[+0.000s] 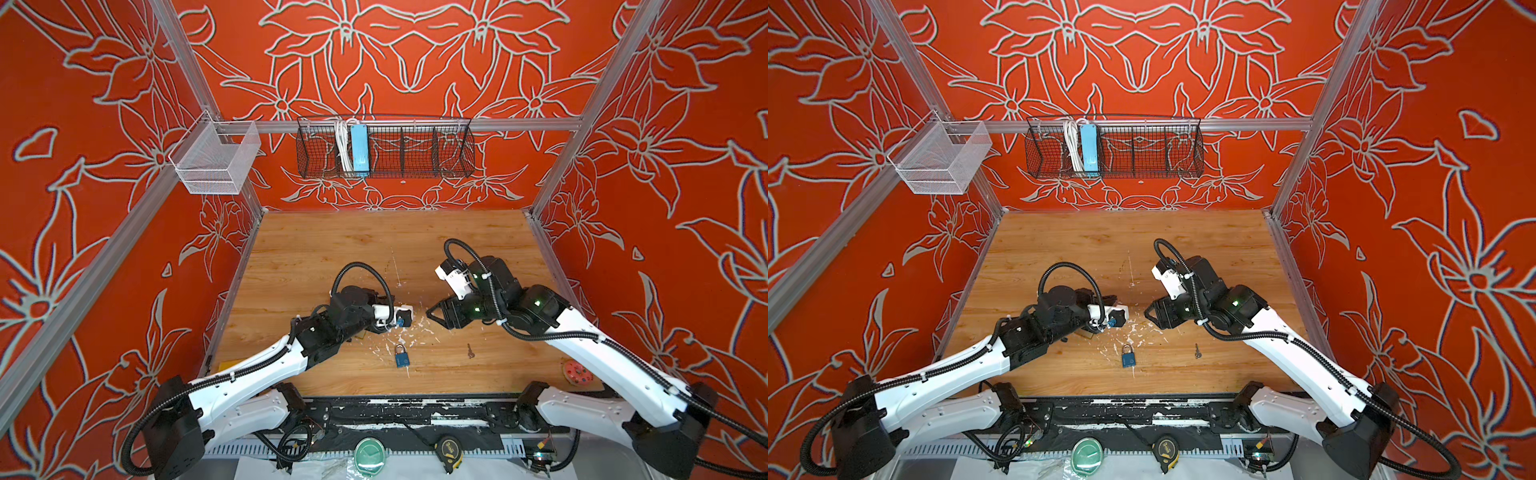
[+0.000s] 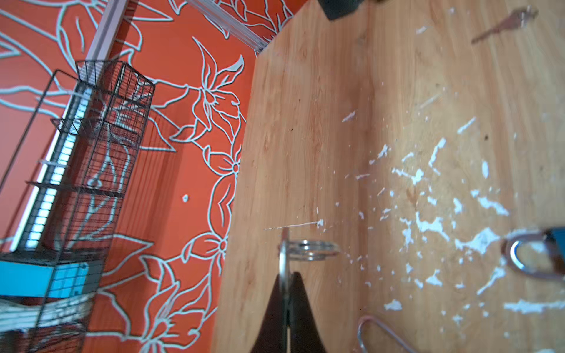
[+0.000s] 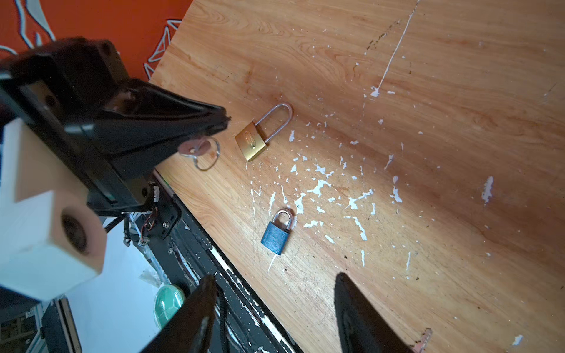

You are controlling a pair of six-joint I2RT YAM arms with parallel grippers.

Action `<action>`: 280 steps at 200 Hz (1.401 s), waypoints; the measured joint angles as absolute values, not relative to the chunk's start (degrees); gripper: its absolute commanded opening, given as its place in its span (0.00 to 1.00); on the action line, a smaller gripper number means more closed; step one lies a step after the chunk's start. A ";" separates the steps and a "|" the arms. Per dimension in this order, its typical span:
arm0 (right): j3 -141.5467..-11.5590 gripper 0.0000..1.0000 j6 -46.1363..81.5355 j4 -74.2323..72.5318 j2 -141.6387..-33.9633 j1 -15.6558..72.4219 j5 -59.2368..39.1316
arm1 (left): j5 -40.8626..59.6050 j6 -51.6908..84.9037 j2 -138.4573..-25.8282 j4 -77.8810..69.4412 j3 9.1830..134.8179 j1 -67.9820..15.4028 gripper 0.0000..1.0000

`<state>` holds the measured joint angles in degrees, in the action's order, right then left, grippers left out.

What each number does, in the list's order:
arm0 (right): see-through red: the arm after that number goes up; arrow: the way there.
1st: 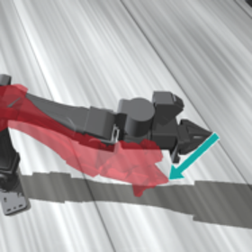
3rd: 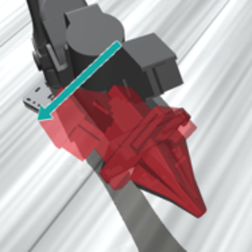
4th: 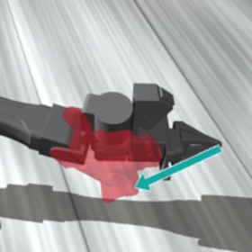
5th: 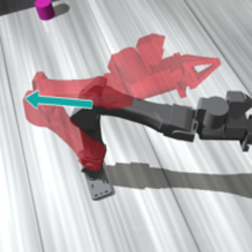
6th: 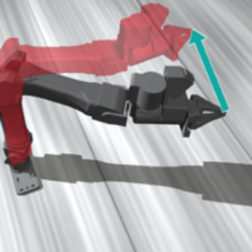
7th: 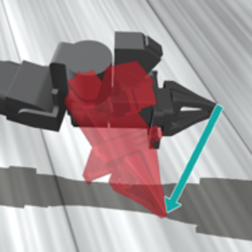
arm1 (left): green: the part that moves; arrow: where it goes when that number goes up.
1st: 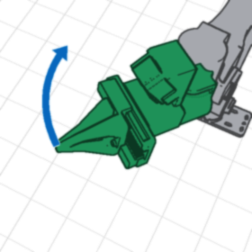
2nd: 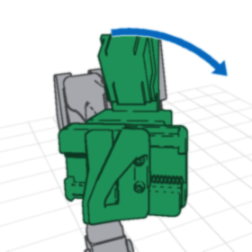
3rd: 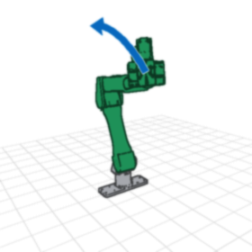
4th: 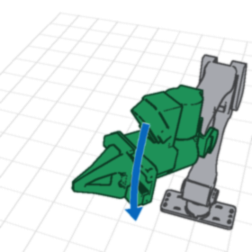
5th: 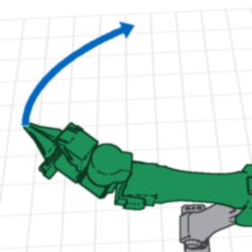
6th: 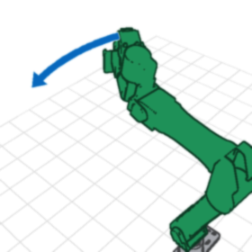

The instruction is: Unlock with the key

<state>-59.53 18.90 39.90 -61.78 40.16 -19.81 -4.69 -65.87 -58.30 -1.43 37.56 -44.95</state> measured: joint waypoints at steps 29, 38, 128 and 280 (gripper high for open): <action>-58.43 0.65 20.18 37.08 -61.65 39.13 -19.20 | -8.21 -82.35 -57.98 -1.41 35.97 -44.95 0.00; -58.43 0.66 20.36 35.31 -61.49 38.79 -19.62 | -9.72 -87.92 -57.98 -0.80 36.27 -45.08 0.00; -61.08 0.74 22.15 11.00 -61.28 38.24 -36.82 | -18.28 -116.97 -53.58 9.78 62.30 -53.60 0.00; -61.14 0.55 27.49 3.27 -62.39 38.24 -46.89 | -19.46 -119.35 -52.42 6.68 56.29 -59.75 0.00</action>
